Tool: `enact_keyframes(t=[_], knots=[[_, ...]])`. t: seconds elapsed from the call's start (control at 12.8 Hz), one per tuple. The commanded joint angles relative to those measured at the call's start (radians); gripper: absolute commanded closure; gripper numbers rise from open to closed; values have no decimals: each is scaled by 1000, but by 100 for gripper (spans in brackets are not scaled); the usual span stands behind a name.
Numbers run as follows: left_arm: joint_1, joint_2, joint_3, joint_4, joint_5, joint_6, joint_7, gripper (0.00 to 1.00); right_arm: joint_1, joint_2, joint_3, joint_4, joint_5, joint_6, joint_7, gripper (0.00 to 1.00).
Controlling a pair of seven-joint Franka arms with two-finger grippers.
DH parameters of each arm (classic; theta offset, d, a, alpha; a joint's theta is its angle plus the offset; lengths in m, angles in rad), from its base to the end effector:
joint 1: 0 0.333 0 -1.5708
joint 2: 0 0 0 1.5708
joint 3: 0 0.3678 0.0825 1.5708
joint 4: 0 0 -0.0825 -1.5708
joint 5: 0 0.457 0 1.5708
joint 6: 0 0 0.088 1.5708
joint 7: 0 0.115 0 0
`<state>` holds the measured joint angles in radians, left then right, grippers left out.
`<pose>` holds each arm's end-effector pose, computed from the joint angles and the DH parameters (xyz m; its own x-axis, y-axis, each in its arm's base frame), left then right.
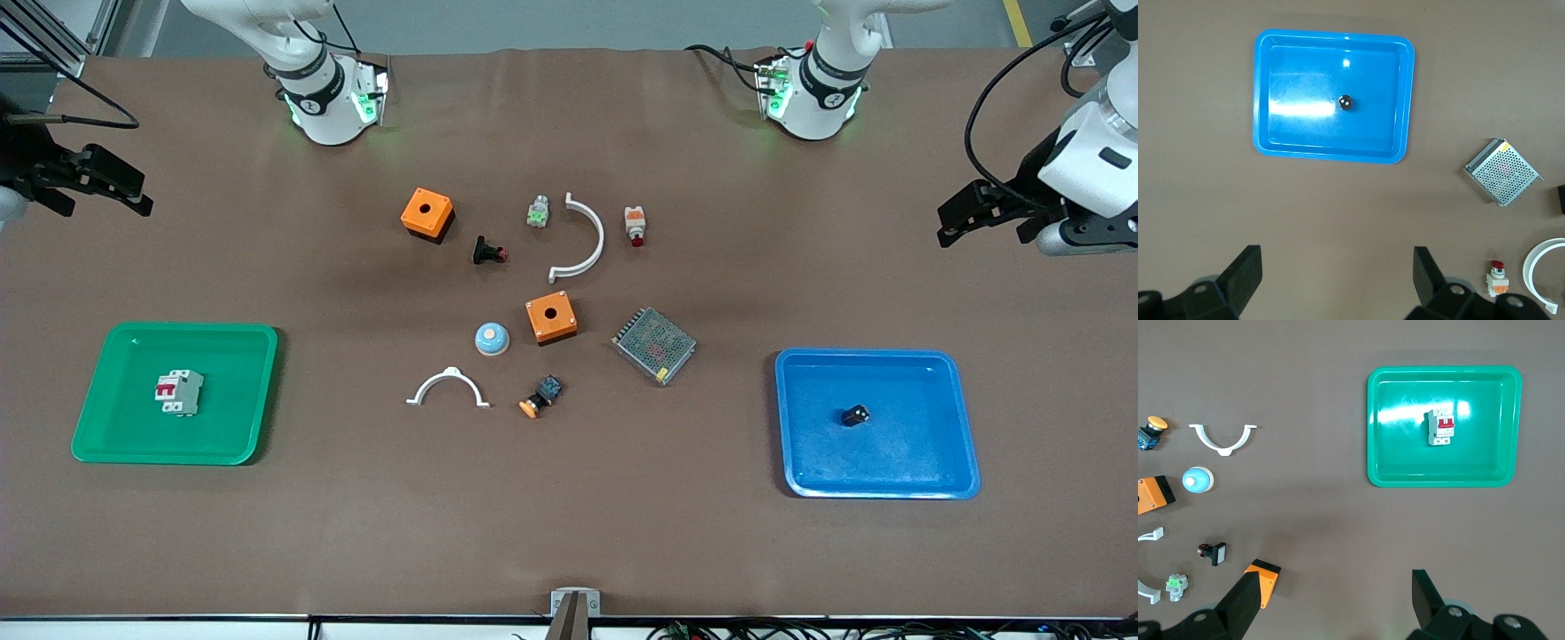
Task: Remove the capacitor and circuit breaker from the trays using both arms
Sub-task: 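Reach the left gripper to the black capacitor while the right gripper reaches the green tray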
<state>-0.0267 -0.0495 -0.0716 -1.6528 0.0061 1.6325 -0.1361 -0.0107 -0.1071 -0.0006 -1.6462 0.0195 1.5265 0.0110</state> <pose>0.6120 -0.0608 0.6596 0.9988 0.0374 0.0301 0.0376 -0.9993 -0.0056 0.5834 -0.0043 0.6884 0.9997 -0.0214 -0.0128 -0.0217 -0.9996 -0.0194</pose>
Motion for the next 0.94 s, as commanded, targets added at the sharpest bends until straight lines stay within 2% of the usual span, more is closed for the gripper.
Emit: enact_keyframes(t=[0.0, 0.31, 0.47, 0.86], knots=[[2, 13, -2, 33, 2, -43, 15, 0, -14, -14, 4, -9, -13, 12, -8, 0], [4, 88, -2, 117, 32, -77, 33, 0, -17, -14, 2, -11, -16, 0, -8, 0], [5, 121, -2, 108, 23, -77, 27, 0, -14, -14, 4, -11, -16, -6, -6, 0], [8, 298, -5, 107, 20, 64, 38, 0, -34, -14, -2, 6, -4, -49, -5, 0]])
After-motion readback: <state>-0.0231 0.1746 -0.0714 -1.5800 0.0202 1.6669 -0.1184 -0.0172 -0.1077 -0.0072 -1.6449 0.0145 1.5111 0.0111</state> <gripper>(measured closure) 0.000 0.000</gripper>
